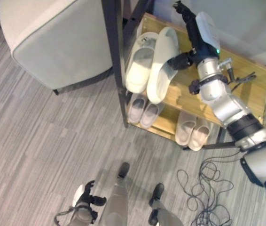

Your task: Arrange the slippers neatly on the shoe rack.

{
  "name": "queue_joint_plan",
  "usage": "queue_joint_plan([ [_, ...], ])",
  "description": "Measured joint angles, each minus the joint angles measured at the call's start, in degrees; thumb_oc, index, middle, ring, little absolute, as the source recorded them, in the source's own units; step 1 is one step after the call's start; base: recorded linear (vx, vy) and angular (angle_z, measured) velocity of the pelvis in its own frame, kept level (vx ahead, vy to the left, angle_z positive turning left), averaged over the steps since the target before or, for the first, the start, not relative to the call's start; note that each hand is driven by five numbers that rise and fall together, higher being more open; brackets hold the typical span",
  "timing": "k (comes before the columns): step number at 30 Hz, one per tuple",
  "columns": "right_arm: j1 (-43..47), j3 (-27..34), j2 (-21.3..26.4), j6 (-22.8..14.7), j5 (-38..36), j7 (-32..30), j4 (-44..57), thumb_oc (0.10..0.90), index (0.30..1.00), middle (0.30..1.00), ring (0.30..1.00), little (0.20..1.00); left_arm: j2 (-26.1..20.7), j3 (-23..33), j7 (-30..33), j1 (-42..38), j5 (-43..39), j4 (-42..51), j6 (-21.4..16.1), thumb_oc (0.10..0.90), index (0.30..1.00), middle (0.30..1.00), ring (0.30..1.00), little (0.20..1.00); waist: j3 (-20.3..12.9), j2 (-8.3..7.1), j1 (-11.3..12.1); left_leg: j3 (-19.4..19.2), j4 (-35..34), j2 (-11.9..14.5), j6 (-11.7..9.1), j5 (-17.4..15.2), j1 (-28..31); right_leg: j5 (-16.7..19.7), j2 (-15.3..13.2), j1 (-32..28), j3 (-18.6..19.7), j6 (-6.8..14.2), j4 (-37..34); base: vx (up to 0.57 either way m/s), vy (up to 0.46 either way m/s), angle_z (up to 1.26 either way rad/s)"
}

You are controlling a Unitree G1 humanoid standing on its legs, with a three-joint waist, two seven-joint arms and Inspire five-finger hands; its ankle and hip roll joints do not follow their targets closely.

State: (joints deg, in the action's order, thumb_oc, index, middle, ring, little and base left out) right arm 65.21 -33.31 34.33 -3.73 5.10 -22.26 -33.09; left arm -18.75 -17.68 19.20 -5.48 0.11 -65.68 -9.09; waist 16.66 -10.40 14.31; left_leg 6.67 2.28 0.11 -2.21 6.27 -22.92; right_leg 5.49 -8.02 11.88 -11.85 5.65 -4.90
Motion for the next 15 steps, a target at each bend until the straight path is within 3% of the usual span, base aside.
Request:
queue_joint_plan([
  [15,-0.8,0.2,0.0,-0.1,-1.6,1.2,-1.2,0.8,0.9,0.9,0.9,0.9,0.1,0.2,-2.1,0.0,0.0,-0.1,0.3,0.8,0.9,0.9,0.9,0.9,-0.1,0.04,-1.6,-0.8,0.7,0.1,0.1,-0.2,-0.1,0.6,-0.1,0.4,1.0,0.0,0.0,0.0,0.002,-0.03],
])
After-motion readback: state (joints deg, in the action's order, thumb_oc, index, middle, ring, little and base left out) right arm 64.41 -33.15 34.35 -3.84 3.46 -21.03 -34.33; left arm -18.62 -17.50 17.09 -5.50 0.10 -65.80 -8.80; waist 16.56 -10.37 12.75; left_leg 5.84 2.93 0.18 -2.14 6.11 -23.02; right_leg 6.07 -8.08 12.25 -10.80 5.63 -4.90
